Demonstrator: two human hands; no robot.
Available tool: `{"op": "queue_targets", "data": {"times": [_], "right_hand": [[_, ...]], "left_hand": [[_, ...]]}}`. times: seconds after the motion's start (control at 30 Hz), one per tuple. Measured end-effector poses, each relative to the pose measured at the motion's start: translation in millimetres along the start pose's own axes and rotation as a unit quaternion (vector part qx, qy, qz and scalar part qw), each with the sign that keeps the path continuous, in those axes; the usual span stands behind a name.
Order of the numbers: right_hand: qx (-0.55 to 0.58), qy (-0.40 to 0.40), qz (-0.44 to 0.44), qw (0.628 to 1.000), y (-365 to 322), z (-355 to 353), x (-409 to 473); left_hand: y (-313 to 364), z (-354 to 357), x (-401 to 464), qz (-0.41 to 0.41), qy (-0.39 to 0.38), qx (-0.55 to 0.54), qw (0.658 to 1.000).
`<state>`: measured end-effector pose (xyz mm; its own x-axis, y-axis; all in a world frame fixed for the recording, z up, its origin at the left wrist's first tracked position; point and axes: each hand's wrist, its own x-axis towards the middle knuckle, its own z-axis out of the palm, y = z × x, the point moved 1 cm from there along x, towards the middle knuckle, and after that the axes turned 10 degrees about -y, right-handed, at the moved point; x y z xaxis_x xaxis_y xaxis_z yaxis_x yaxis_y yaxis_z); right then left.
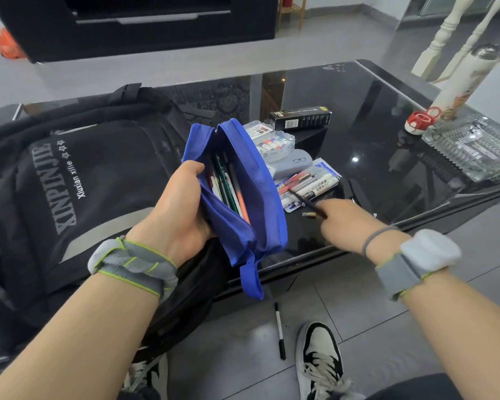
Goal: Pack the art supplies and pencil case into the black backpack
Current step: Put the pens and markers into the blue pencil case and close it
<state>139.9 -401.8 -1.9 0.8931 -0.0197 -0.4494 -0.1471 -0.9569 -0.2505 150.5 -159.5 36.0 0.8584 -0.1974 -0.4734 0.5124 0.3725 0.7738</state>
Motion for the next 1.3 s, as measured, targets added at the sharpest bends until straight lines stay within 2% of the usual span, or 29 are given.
{"op": "queue_targets", "data": {"times": [0.07,0.1,0.17,0.23,0.27,0.3,0.33,0.37,0.47,0.53,0.7,0.8,0.93,1.13,1.3], "right_hand": [[0.155,0.023,0.013,0.988,-3.2,-13.5,-6.1],[0.274,0.032,0.000,0.961,-10.8,-17.8,-11.6],[0.517,0.033,-0.052,0.854,-33.5,-27.4,-25.7],[0.663,0.005,-0.128,0.737,-61.8,-37.4,-41.8],[0.688,-0.014,-0.157,0.708,-75.6,-40.5,-47.8],[0.690,-0.029,-0.170,0.703,-86.3,-40.1,-50.2],[0.677,-0.037,-0.167,0.716,-95.0,-35.8,-49.4],[0.649,-0.032,-0.150,0.745,-100.2,-28.3,-45.9],[0.463,0.028,-0.081,0.882,-103.5,-0.3,-31.8],[0.350,0.029,-0.046,0.935,-99.1,13.0,-29.1],[0.296,0.010,-0.047,0.954,-92.3,17.2,-34.4],[0.268,-0.052,-0.037,0.961,-87.8,13.1,-34.8],[0.294,-0.106,-0.031,0.949,-78.9,12.0,-38.1],[0.141,-0.003,-0.043,0.989,-82.0,15.9,-41.1],[0.079,-0.045,-0.051,0.995,-83.3,15.2,-42.9]], "left_hand": [[-2.4,3.8,-0.4,-0.008,0.002,0.018,1.000],[-4.2,6.5,-1.8,-0.011,0.002,0.029,1.000],[-11.1,12.3,-1.7,-0.014,0.005,0.058,0.998],[-20.3,21.4,-3.4,-0.031,-0.014,0.079,0.996],[-25.9,25.3,-2.1,-0.041,-0.028,0.085,0.995],[-30.4,28.6,-1.3,-0.042,-0.031,0.095,0.994],[-34.6,32.6,-0.6,-0.046,-0.034,0.096,0.994],[-38.3,35.0,0.5,-0.046,-0.032,0.091,0.994],[-45.1,38.7,1.1,-0.048,-0.027,0.094,0.994],[-43.3,39.2,-1.7,-0.054,-0.016,0.085,0.995],[-39.5,40.2,-1.8,-0.065,0.026,0.043,0.997],[-42.5,43.5,-1.2,-0.066,0.032,0.031,0.997],[-44.1,45.9,-2.2,-0.063,0.039,0.041,0.996],[-49.3,44.5,-2.7,-0.069,0.024,0.078,0.994],[-48.9,38.0,-4.2,-0.090,0.013,0.072,0.993]]}}
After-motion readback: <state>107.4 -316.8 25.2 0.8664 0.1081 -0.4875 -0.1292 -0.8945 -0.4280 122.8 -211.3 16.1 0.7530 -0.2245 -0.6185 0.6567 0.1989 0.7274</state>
